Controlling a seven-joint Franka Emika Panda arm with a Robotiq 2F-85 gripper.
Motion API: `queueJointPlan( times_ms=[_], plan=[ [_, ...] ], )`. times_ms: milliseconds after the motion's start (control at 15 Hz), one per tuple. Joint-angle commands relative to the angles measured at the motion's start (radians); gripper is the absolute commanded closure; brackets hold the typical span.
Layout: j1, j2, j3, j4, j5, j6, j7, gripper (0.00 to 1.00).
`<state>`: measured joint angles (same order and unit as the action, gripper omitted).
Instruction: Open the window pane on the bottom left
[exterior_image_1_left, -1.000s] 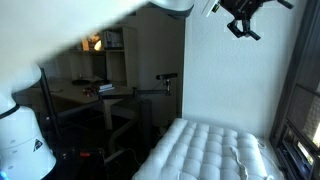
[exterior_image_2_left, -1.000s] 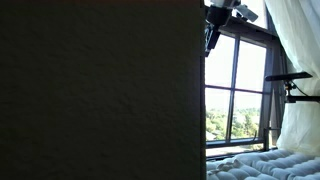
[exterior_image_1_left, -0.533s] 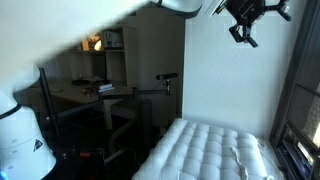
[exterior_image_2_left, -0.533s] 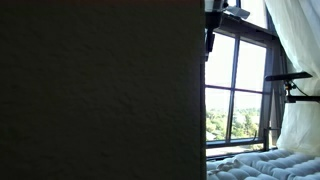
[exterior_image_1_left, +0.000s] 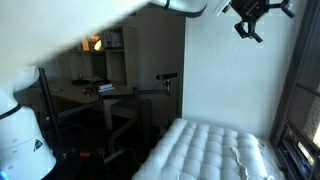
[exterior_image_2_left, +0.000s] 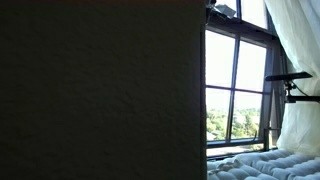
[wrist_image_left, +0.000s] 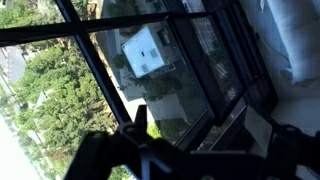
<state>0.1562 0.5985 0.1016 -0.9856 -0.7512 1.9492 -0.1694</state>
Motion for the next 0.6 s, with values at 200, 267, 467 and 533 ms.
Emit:
queueJointPlan(
  times_ms=[200, 267, 467, 533],
  plan=[
    [0.014, 0.106, -0.043, 0.173, 0.179, -0.074, -0.124, 0.00],
    [0.015, 0.118, -0.055, 0.193, 0.199, -0.084, -0.131, 0.00],
    [0.028, 0.161, -0.106, 0.263, 0.219, -0.133, -0.123, 0.00],
    [0.033, 0.172, -0.120, 0.281, 0.220, -0.148, -0.129, 0.00]
  ],
)
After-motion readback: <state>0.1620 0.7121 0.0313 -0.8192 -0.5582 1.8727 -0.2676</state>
